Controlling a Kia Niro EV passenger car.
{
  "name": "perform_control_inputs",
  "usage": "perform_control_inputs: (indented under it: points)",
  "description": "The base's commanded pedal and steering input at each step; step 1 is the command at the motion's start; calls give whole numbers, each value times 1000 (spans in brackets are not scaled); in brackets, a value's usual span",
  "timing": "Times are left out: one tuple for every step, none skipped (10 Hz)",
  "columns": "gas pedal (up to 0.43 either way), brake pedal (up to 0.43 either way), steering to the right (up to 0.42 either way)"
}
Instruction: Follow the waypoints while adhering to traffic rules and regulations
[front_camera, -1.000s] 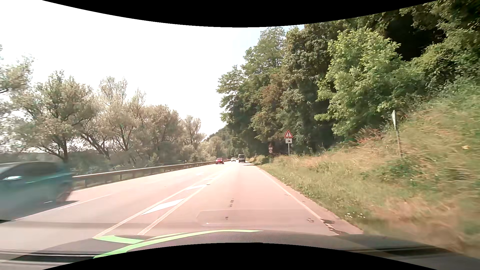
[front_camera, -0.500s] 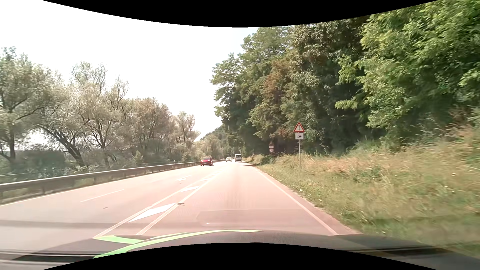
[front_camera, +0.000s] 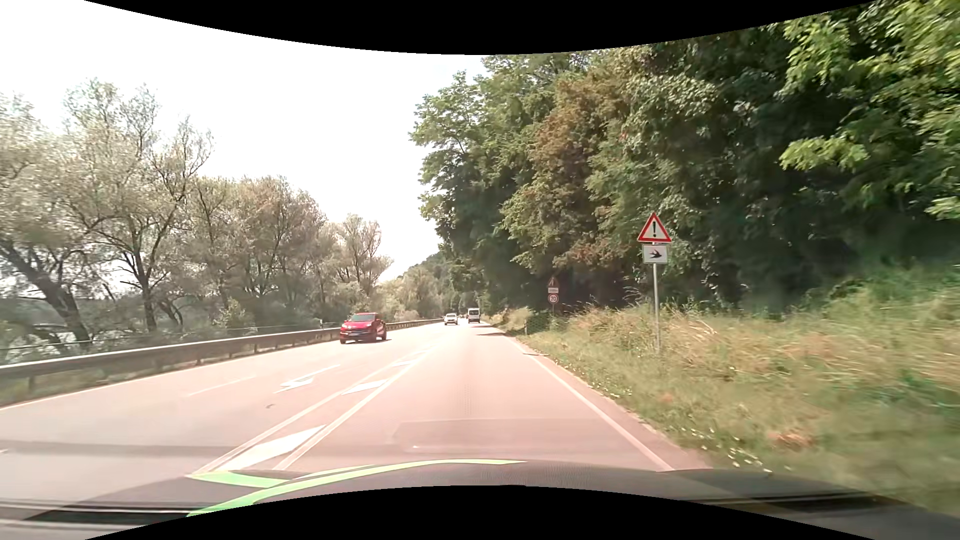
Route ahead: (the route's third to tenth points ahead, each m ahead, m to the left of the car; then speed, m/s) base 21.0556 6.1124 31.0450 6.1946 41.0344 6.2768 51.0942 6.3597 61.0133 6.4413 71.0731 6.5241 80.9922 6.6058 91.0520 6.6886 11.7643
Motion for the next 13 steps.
perform_control_inputs:
  points:
    - [429,0,3]
    - [429,0,2]
    - [429,0,1]
    - [429,0,0]
    - [429,0,-1]
    - [429,0,-2]
    - [429,0,-4]
    - [429,0,-5]
    - [429,0,-5]
    - [429,0,-5]
    - [429,0,-5]
    - [429,0,-4]
    - [429,0,-4]
